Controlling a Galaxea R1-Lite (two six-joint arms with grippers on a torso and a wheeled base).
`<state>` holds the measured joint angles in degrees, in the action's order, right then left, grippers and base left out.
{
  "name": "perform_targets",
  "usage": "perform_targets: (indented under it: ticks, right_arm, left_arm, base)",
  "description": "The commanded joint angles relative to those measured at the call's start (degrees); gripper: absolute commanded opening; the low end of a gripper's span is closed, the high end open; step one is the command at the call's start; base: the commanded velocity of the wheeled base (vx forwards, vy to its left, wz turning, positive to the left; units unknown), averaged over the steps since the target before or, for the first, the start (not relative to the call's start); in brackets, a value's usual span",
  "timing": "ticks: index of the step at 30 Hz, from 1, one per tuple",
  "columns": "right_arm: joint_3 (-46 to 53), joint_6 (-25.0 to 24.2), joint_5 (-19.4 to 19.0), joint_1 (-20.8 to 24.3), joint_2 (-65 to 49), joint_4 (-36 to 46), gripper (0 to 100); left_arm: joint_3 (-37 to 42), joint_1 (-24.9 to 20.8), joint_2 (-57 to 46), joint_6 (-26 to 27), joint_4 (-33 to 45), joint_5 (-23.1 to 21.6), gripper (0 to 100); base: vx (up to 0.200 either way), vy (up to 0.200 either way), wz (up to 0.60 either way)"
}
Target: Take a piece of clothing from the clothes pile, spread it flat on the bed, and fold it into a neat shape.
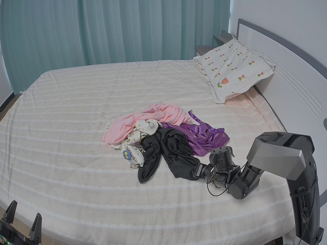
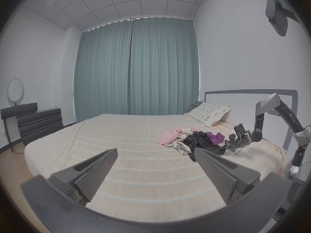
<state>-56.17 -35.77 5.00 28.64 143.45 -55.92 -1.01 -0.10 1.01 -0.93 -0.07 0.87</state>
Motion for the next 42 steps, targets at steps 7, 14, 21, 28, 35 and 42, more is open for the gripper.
perform_targets:
  ticks: [7,14,21,28,35,42]
  right_arm:
    - [32.44,-2.64,-7.02,1.16,-24.09,-18.17,0]
    - [56.17,-4.93,-12.47,0.54,-33.41,-34.08,0]
    - [56.17,-12.84,-10.36,1.60,-38.77,-29.60,0]
    - [56.17,-14.33,-10.27,2.65,-37.71,-28.90,0]
    - [56.17,-14.33,-9.92,4.24,-38.33,-28.46,0]
    - [56.17,-14.51,-7.90,5.38,-37.89,-28.46,0]
  left_arm:
    - [0.84,0.01,-1.01,1.89,-0.10,-0.25,100]
    - [0.84,0.01,-1.01,1.89,-0.01,-2.01,100]
    - [0.84,0.01,-1.01,1.45,0.16,-2.10,100]
    - [-10.59,-1.22,3.73,-2.41,-4.59,-5.08,100]
    - [-15.78,-1.66,17.80,-1.45,-4.59,-12.82,100]
    - [-11.29,-5.70,31.24,-1.18,-4.59,-20.73,100]
  base:
    - [0.000,0.000,0.00]
    - [0.000,0.000,0.00]
    - [0.000,0.000,0.00]
    - [0.000,0.000,0.00]
    - [0.000,0.000,0.00]
    - [0.000,0.000,0.00]
